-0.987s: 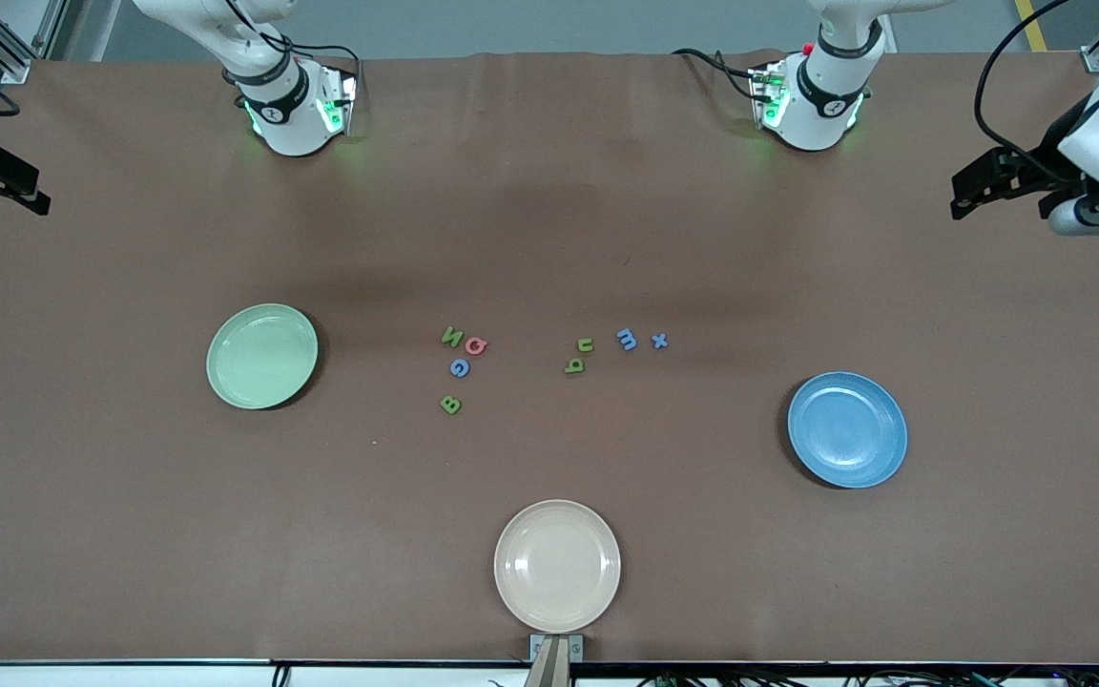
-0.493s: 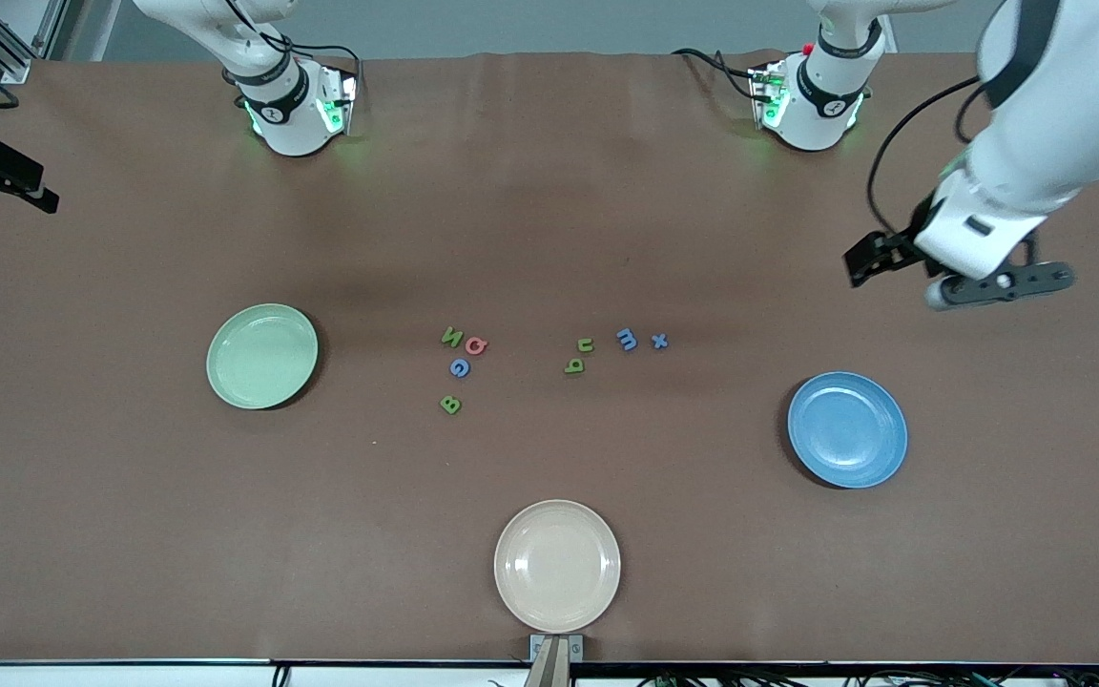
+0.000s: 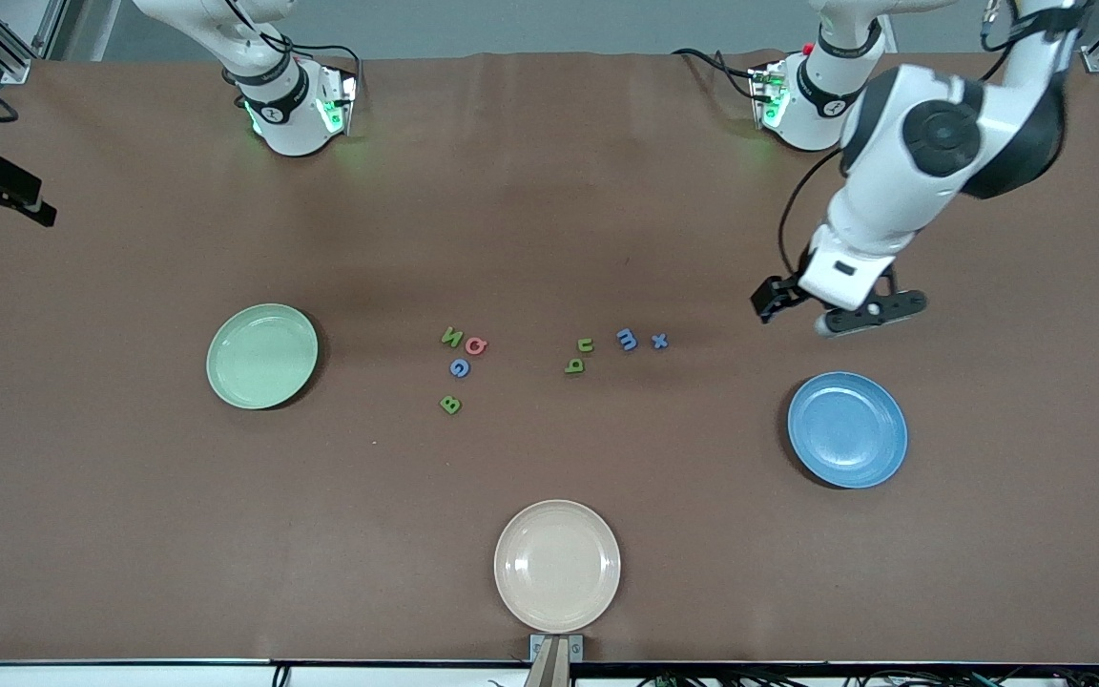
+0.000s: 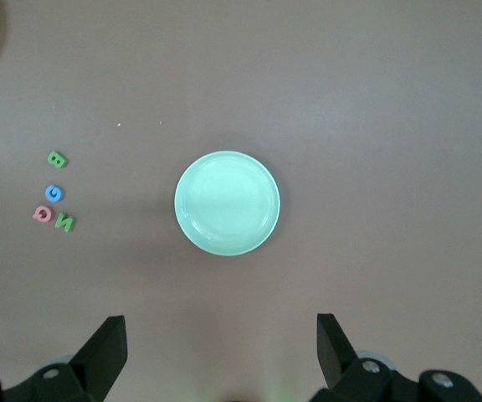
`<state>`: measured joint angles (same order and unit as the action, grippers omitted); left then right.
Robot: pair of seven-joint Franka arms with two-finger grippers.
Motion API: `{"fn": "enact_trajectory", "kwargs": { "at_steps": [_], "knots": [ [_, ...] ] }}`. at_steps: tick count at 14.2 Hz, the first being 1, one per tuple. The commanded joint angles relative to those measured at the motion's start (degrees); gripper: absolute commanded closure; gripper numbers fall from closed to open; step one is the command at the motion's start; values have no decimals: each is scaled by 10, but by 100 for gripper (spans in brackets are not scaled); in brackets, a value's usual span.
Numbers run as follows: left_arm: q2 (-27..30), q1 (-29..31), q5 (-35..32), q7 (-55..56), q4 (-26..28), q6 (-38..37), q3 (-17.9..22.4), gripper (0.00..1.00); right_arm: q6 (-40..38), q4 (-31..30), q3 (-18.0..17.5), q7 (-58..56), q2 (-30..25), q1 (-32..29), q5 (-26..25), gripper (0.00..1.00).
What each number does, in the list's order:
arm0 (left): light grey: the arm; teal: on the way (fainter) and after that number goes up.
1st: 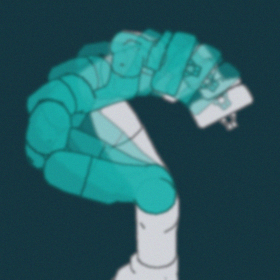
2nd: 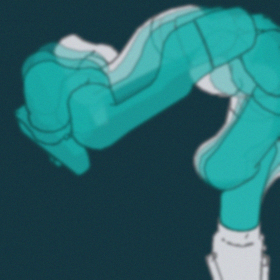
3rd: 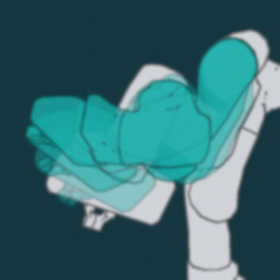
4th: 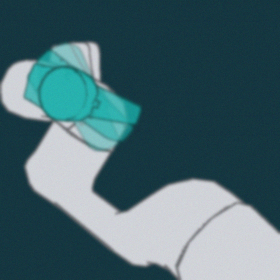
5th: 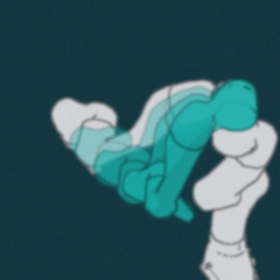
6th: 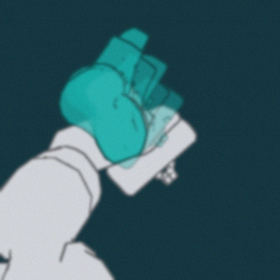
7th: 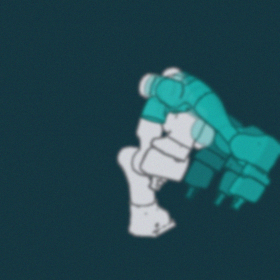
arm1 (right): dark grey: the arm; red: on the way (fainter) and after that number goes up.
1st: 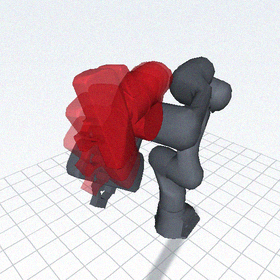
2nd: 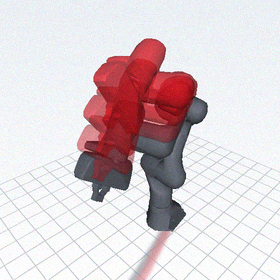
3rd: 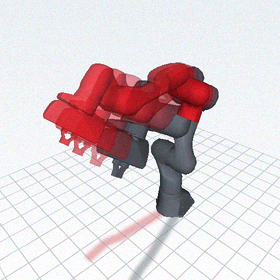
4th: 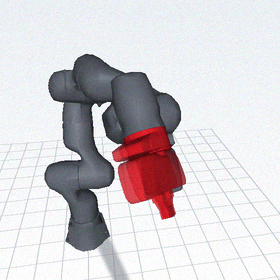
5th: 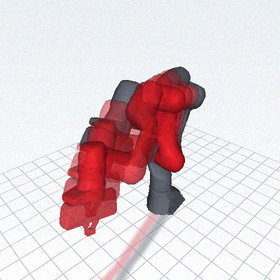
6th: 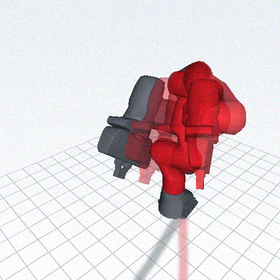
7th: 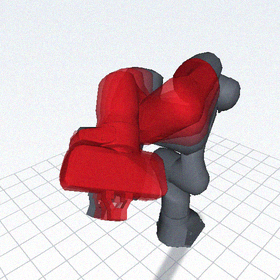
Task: Sort upper and lower case letters into plates
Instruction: 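Reach both grippers down toward the foam letters in the middle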
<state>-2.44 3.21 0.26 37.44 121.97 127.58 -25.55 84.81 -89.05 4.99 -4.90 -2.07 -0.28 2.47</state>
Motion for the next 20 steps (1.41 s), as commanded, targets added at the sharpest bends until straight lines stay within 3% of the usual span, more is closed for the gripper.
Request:
{"fn": "enact_trajectory", "kwargs": {
  "at_steps": [1,6,11,16,20],
  "knots": [
    [-65,-15,-4,74,7,63,-14,0,11,5,0,8,44,11,-5,0],
    [-196,-80,-150,296,-23,144,-15,1,117,-66,-3,184,60,68,53,0],
    [-301,-122,-251,405,-80,147,-15,14,200,-98,-2,410,99,162,40,0],
    [-311,-121,-283,458,-66,169,-15,30,294,-97,-2,624,175,213,32,0],
    [-312,-125,-283,480,-57,172,-15,36,355,-93,-3,691,249,251,37,0]
  ]
}}
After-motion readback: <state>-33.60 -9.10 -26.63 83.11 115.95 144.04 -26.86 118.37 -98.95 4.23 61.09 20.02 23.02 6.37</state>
